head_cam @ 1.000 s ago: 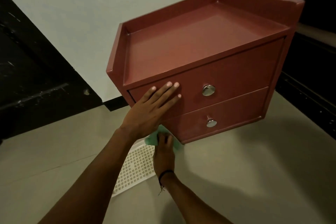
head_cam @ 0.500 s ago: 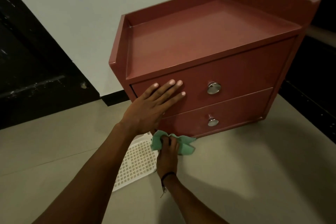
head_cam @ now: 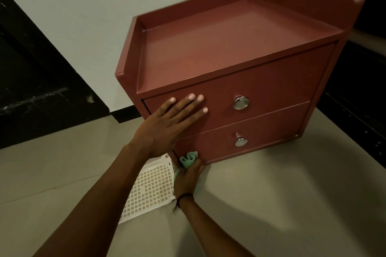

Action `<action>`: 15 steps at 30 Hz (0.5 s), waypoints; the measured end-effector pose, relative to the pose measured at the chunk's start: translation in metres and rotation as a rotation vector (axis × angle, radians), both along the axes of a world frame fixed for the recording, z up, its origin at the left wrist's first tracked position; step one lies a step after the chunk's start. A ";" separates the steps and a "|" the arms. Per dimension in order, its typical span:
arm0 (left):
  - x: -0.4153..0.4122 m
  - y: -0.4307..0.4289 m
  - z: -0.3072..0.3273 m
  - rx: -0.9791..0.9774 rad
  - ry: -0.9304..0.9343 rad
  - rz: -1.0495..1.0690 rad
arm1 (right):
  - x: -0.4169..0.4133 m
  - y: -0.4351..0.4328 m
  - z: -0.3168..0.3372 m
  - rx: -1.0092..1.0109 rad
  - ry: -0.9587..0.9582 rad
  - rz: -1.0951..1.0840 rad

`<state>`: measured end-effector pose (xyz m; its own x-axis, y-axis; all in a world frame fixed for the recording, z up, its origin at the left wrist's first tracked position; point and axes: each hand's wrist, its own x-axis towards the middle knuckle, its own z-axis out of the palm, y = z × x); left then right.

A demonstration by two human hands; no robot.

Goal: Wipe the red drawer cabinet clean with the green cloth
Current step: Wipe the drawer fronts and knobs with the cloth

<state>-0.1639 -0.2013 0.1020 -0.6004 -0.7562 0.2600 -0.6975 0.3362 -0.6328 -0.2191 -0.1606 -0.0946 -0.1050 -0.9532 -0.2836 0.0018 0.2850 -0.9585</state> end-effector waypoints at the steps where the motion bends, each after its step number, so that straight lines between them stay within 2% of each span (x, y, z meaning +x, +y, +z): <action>1: 0.000 0.001 0.001 0.004 -0.004 0.001 | -0.006 -0.009 0.010 0.021 -0.070 -0.116; 4: 0.001 0.002 0.002 0.009 0.006 -0.008 | -0.051 -0.055 0.031 0.019 -0.202 -0.595; 6: -0.001 0.002 0.003 0.017 0.002 0.001 | -0.082 -0.078 0.030 0.024 -0.213 -0.710; 11: -0.002 0.000 -0.001 0.004 0.006 0.012 | -0.091 -0.071 0.027 -0.168 -0.198 -0.717; 13: -0.003 -0.001 -0.001 -0.007 -0.005 0.015 | -0.085 -0.070 0.023 -0.229 -0.090 -0.591; 15: -0.002 -0.001 -0.001 -0.005 -0.015 0.021 | -0.083 -0.066 0.019 -0.315 0.127 -0.463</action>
<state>-0.1657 -0.2018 0.1013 -0.5882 -0.7676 0.2548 -0.6948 0.3183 -0.6449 -0.3024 -0.2267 -0.0760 -0.5464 -0.8361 0.0490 -0.0623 -0.0178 -0.9979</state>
